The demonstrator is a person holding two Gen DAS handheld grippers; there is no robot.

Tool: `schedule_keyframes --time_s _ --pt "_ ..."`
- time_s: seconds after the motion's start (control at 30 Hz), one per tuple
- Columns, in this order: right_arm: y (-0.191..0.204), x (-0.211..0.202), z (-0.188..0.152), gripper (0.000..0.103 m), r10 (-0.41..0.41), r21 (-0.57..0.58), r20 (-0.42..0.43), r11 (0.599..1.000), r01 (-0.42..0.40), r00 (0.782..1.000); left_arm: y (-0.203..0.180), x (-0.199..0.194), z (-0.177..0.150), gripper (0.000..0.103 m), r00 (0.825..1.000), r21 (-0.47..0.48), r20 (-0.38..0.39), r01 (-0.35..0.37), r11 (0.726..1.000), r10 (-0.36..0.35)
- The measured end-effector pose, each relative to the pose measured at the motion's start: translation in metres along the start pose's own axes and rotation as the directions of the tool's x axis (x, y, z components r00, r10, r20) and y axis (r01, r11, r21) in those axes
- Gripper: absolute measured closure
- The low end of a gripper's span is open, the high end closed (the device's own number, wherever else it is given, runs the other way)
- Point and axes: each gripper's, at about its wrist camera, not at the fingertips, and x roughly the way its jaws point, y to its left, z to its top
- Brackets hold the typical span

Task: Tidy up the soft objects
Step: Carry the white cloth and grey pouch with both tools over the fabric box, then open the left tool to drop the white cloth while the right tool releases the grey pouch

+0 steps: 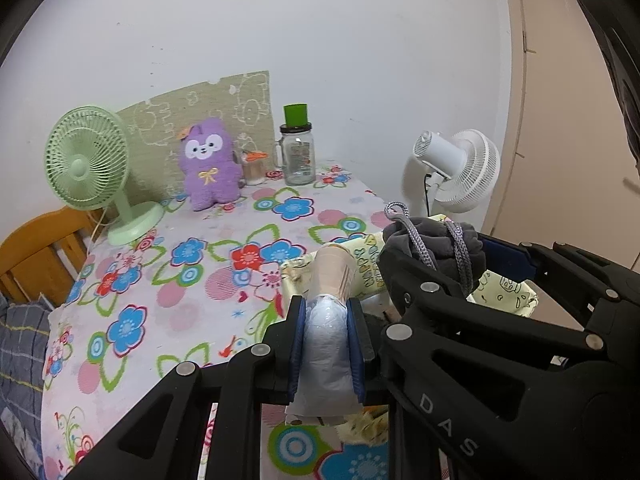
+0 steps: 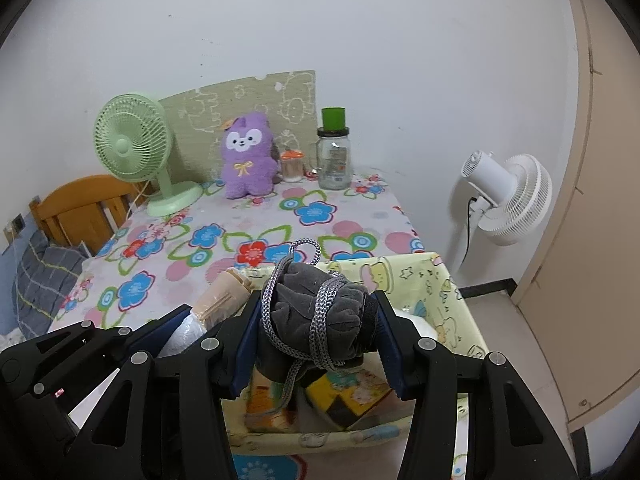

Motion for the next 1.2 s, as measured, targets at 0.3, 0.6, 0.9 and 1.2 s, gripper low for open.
schedule_keyframes --time_s 0.3,0.6,0.9,1.2 --pt "-0.022 0.016 0.002 0.048 -0.019 0.022 -0.017 1.000 0.019 1.000 -0.016 0.020 0.007 0.084 1.000 0.021 -0.018 0.024 1.000 -0.024" --pt "-0.043 0.031 0.004 0.048 -0.017 0.055 -0.036 0.998 0.018 0.999 -0.026 0.041 0.015 0.082 0.998 0.023 -0.035 0.053 0.998 -0.052" --pt "-0.059 0.043 0.003 0.048 -0.031 0.078 -0.058 0.996 0.035 0.998 -0.036 0.058 0.018 0.067 0.996 0.024 -0.052 0.075 0.997 -0.074" --pt "-0.061 0.047 0.001 0.048 -0.015 0.089 -0.068 0.996 0.021 0.998 -0.035 0.062 0.017 0.034 0.997 0.020 -0.060 0.058 0.998 -0.057"
